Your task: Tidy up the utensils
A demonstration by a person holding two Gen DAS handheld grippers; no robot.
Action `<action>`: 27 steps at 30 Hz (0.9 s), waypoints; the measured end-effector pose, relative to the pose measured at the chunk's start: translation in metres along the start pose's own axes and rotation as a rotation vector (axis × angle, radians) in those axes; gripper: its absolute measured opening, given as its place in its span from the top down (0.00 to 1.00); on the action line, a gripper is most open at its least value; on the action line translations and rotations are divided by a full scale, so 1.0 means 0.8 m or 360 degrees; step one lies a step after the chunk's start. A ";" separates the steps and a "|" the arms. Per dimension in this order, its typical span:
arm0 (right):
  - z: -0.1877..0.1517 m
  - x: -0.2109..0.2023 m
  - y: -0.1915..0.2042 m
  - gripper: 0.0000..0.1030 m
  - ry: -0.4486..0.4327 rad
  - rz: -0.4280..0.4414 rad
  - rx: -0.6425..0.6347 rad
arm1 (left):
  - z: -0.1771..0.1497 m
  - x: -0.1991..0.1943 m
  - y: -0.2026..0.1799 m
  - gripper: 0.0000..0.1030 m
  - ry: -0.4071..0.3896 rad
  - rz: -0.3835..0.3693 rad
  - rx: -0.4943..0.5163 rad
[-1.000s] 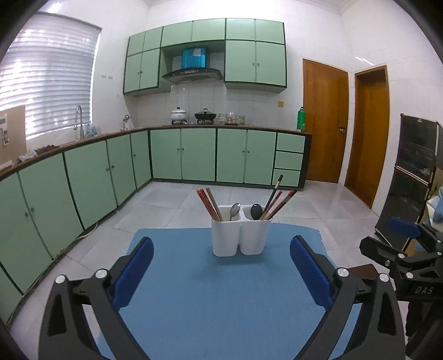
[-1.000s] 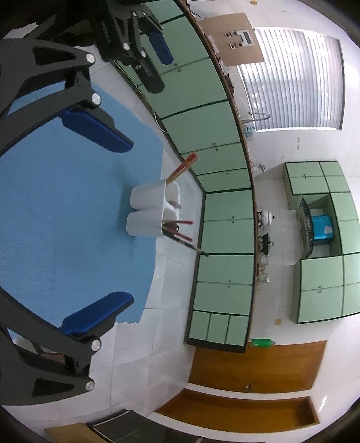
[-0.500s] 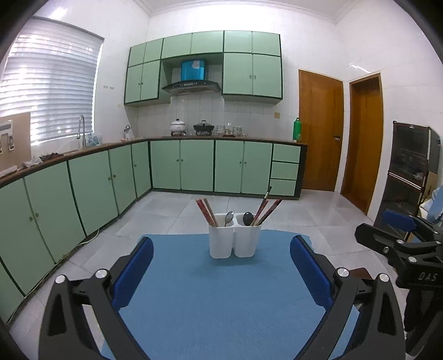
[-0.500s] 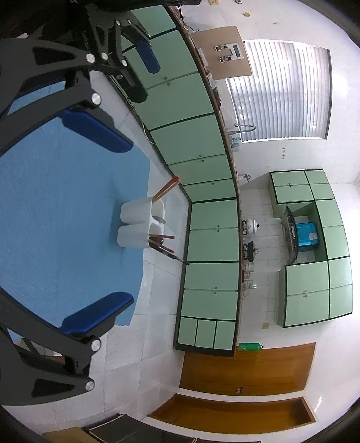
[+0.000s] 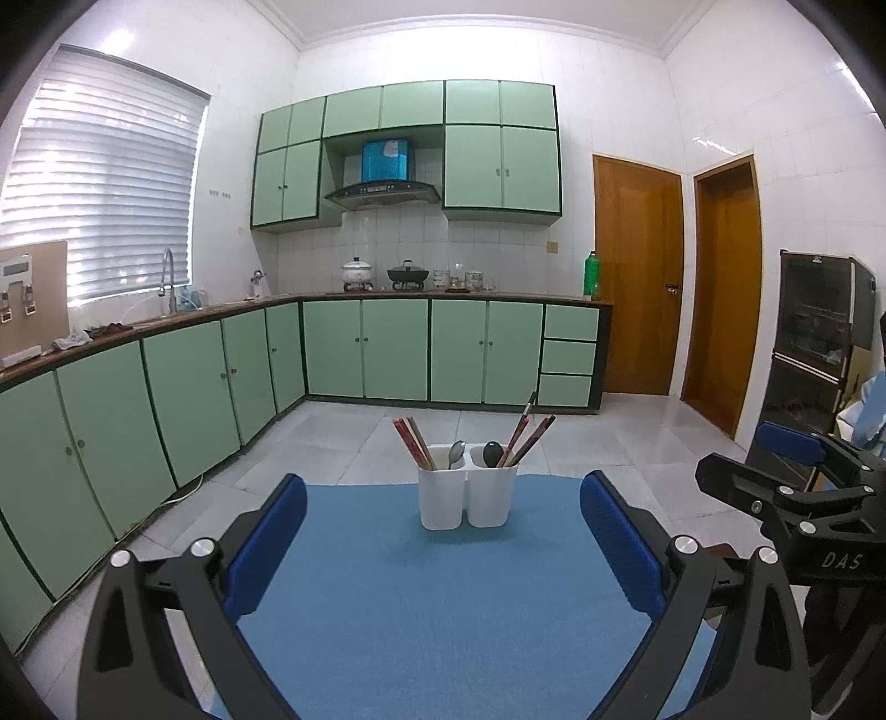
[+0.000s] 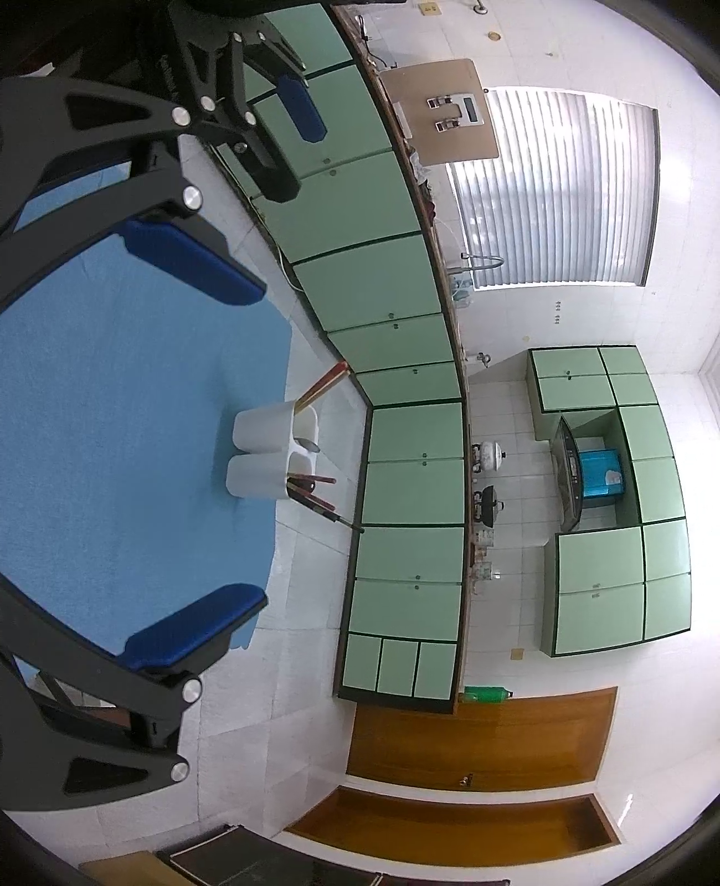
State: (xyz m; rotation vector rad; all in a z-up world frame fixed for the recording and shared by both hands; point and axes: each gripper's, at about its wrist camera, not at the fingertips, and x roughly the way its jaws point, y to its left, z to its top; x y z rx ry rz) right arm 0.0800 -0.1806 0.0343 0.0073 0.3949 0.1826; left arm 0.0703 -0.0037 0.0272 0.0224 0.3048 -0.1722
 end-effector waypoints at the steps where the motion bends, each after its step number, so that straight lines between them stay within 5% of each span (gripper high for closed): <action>1: 0.000 -0.001 0.001 0.05 -0.0004 0.0000 -0.0001 | 0.000 -0.001 0.000 0.06 0.0000 -0.0001 0.0000; 27: 0.003 -0.002 0.004 0.05 -0.0015 -0.0001 -0.0003 | 0.000 -0.005 -0.001 0.06 -0.0011 0.0006 0.0009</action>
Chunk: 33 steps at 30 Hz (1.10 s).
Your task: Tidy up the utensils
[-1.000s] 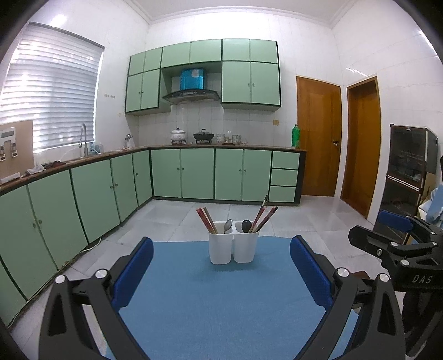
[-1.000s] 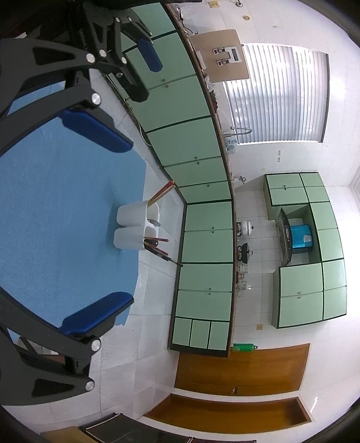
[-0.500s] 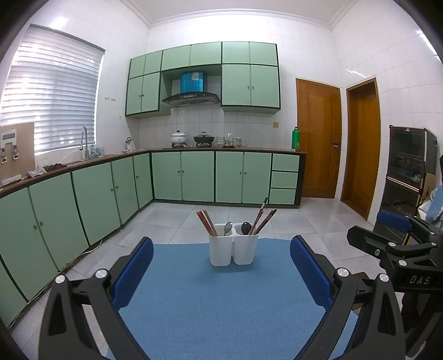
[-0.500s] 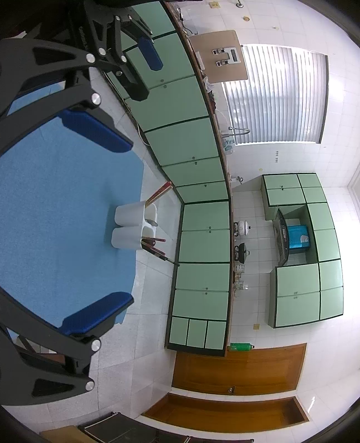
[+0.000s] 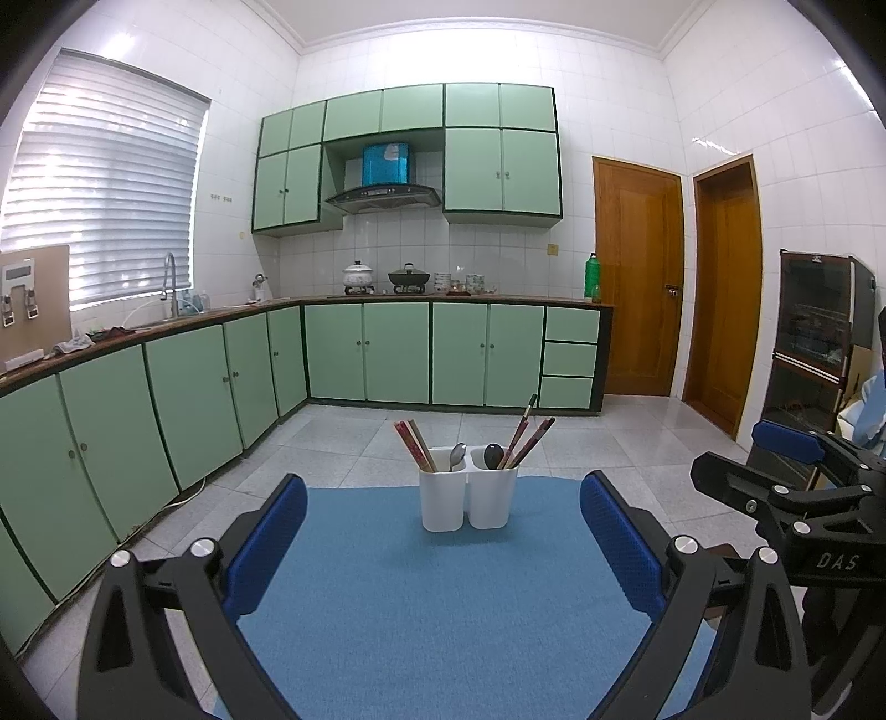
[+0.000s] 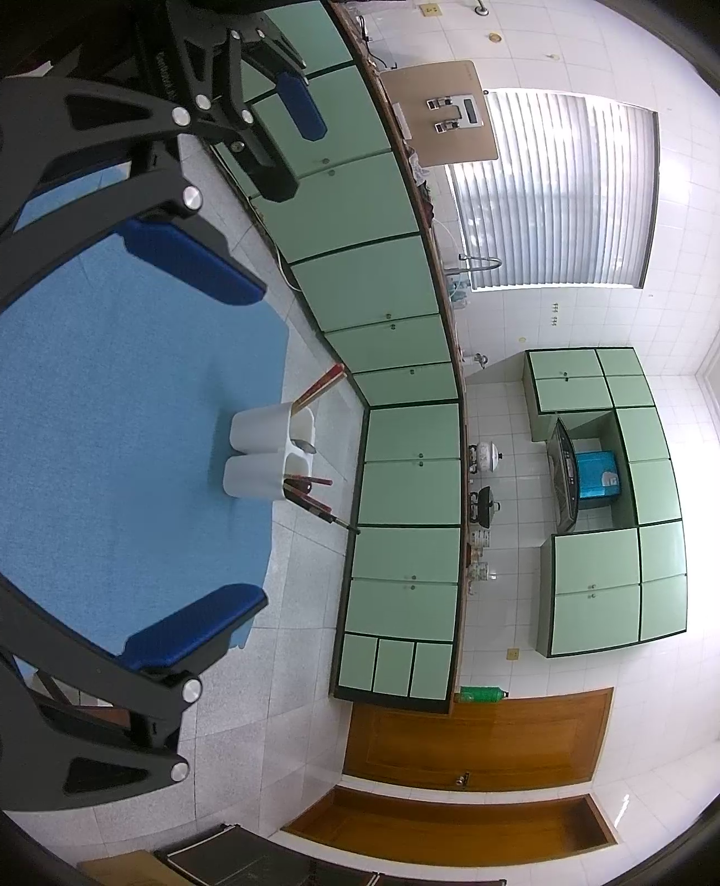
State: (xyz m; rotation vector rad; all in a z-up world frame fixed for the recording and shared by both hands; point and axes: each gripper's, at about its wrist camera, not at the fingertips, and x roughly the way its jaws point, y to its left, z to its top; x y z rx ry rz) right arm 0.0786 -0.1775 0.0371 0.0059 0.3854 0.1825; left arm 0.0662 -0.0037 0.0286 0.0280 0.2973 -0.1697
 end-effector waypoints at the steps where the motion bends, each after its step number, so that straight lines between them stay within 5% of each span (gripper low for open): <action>1: 0.000 0.000 0.000 0.05 -0.0001 0.0001 0.0001 | 0.000 0.000 0.000 0.06 0.0000 0.0002 0.0000; 33: 0.000 0.001 0.003 0.05 0.0003 0.0003 -0.0002 | 0.000 -0.002 -0.003 0.06 0.0000 0.0014 0.0004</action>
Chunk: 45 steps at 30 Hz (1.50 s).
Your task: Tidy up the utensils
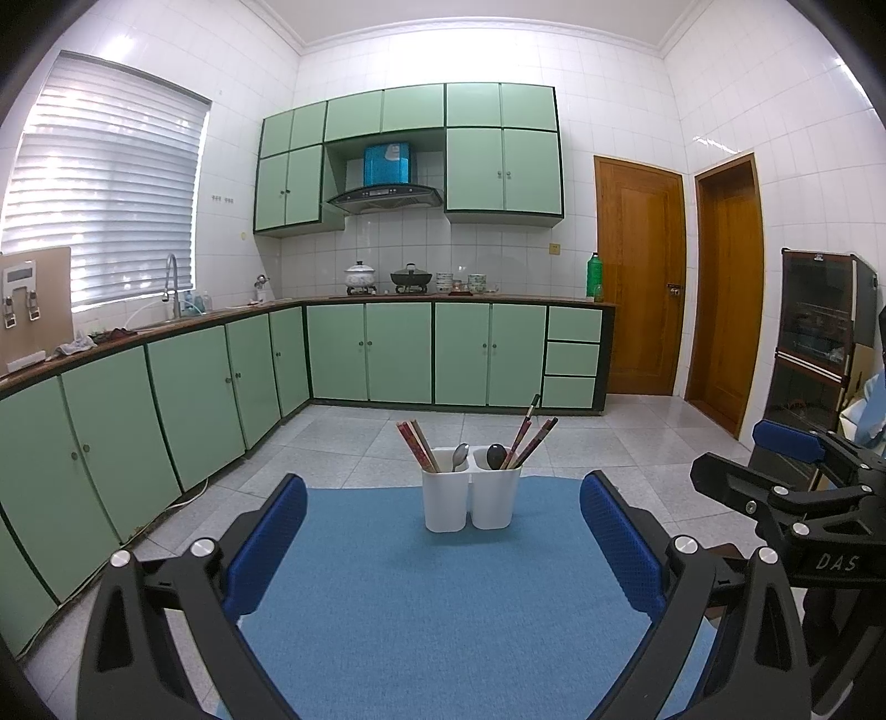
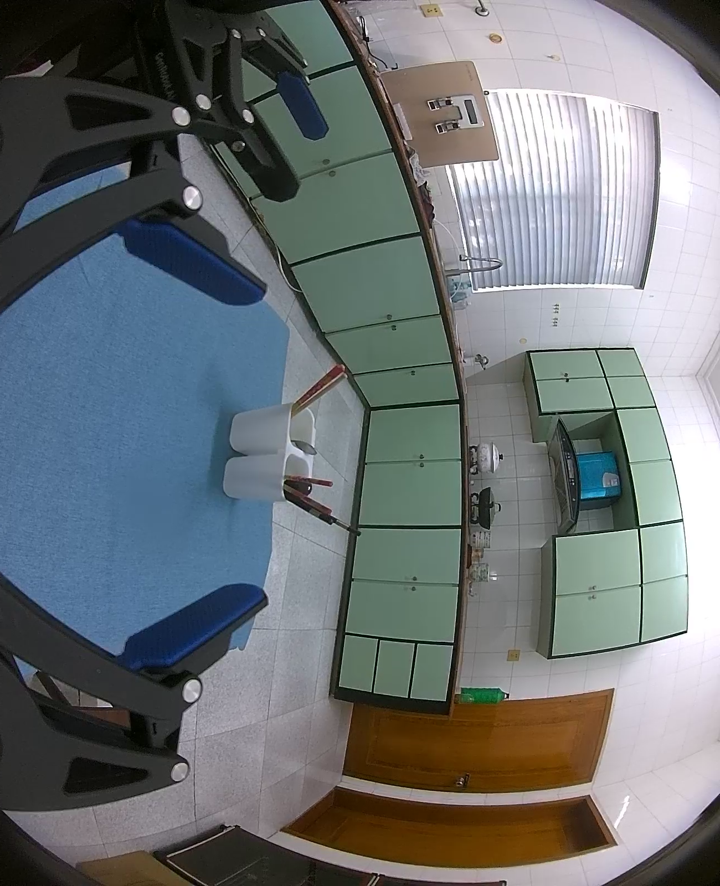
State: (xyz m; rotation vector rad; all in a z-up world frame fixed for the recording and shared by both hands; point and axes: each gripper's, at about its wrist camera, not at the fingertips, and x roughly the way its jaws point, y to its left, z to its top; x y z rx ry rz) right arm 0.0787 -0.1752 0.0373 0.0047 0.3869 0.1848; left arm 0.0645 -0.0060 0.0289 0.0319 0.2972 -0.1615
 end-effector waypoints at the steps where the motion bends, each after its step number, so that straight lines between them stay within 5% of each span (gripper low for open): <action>1: 0.000 0.000 0.001 0.05 0.0000 0.0001 0.0001 | 0.000 0.000 0.000 0.06 0.0000 -0.0001 -0.0001; 45: -0.002 0.000 0.006 0.05 0.0009 -0.0001 0.0002 | 0.000 0.001 0.003 0.06 0.0011 0.0000 -0.0003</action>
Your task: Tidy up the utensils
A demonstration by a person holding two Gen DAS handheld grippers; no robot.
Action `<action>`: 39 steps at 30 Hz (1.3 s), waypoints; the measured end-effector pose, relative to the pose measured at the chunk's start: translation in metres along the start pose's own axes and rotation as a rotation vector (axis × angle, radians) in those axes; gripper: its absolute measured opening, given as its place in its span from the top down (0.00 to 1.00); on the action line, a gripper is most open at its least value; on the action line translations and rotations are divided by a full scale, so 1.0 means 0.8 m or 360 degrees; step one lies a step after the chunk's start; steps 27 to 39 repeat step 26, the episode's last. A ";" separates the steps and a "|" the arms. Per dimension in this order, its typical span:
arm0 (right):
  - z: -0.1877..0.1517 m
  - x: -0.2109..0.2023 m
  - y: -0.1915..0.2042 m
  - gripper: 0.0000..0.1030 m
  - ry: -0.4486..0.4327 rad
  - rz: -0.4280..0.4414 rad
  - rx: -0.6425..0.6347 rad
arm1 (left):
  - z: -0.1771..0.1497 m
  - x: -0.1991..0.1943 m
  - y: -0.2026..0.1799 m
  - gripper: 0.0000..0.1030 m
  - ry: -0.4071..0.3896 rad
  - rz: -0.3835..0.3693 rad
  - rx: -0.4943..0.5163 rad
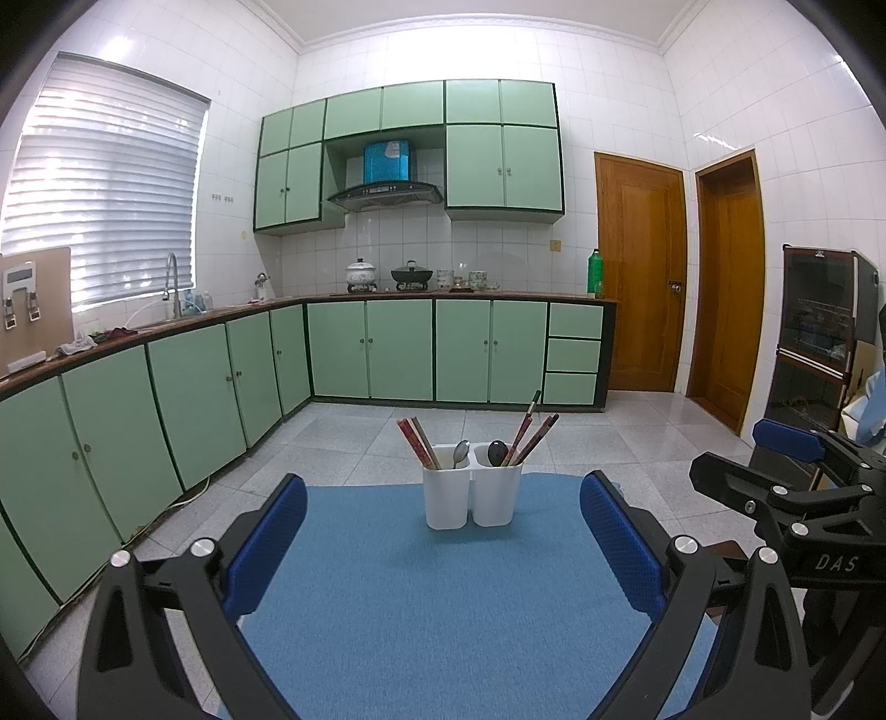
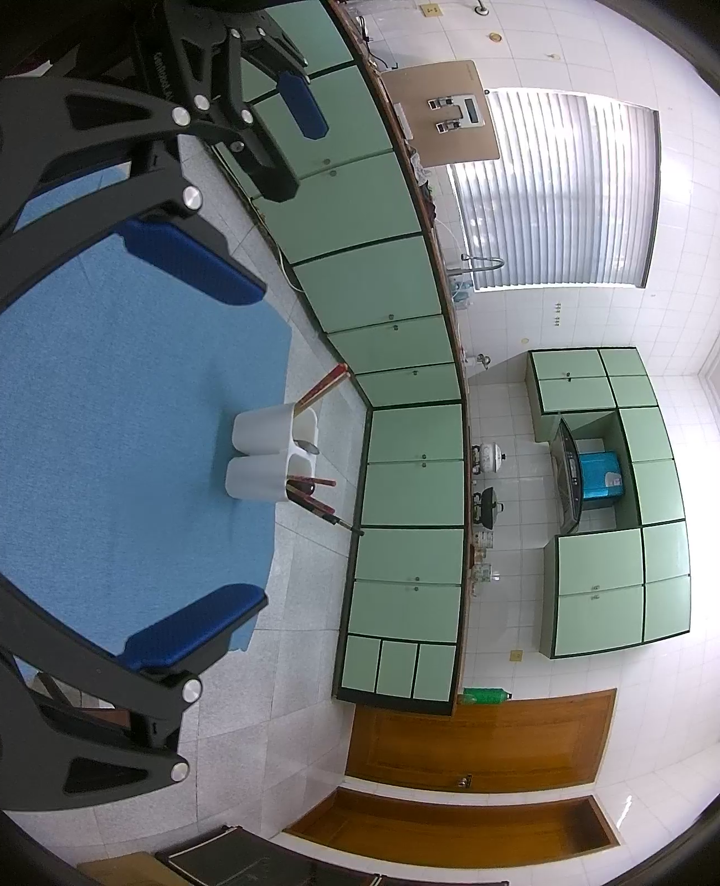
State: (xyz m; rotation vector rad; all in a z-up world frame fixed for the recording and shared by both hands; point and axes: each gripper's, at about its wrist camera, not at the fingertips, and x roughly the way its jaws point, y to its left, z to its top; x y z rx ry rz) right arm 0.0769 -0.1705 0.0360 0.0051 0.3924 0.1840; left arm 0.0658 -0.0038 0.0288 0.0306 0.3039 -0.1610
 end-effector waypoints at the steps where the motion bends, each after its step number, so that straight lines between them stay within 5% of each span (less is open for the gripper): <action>1: 0.000 0.000 -0.001 0.05 -0.0001 0.0000 0.0000 | 0.000 0.000 0.001 0.06 0.0001 0.0000 -0.0001; 39: -0.006 0.010 -0.004 0.05 0.0014 -0.0005 0.0007 | -0.003 0.008 0.000 0.06 0.0010 0.0011 -0.0001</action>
